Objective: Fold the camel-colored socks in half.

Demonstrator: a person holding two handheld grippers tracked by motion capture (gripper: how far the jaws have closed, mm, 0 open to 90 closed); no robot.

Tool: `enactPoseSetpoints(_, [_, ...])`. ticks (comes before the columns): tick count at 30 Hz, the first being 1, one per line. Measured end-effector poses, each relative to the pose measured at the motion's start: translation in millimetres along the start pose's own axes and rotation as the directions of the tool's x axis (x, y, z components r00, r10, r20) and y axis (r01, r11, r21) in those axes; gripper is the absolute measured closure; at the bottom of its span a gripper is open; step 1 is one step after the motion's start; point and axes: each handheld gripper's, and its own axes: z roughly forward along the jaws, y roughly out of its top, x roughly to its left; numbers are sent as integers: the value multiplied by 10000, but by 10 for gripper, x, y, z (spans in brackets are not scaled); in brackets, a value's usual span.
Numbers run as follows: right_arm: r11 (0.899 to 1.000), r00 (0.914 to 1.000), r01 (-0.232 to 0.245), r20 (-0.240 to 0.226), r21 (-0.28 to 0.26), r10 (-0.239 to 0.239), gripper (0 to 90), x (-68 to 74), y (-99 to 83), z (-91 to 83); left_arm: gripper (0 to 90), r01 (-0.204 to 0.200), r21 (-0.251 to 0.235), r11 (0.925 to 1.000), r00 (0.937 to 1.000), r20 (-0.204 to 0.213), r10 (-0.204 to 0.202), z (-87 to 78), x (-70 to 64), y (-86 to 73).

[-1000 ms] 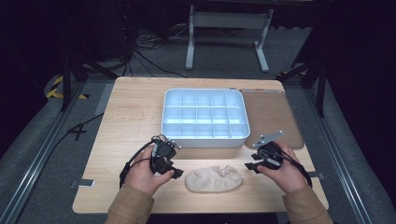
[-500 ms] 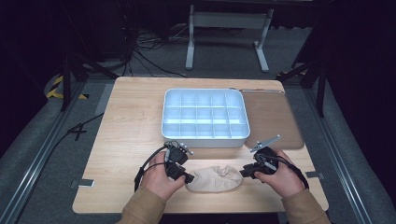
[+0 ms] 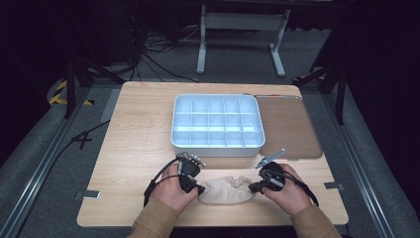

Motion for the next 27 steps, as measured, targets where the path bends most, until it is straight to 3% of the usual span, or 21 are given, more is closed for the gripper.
enactPoseSetpoints(5, [9988,9993,128,356,467,-145,898,7,-13,126,583,164,122,9998,9998,-71,-163,15,33,-9])
enactPoseSetpoints(13, [9985,9988,79,473,542,-104,900,15,-18,144,561,101,457,9989,9999,82,-104,69,7,-2])
enactPoseSetpoints(21, [9984,9988,157,458,534,-182,900,15,-22,143,591,-329,813,9961,9994,-27,332,137,-50,25])
enactPoseSetpoints(27, [9979,9976,328,590,558,-361,900,25,-24,143,592,-665,1088,9918,9957,-571,730,156,-145,46])
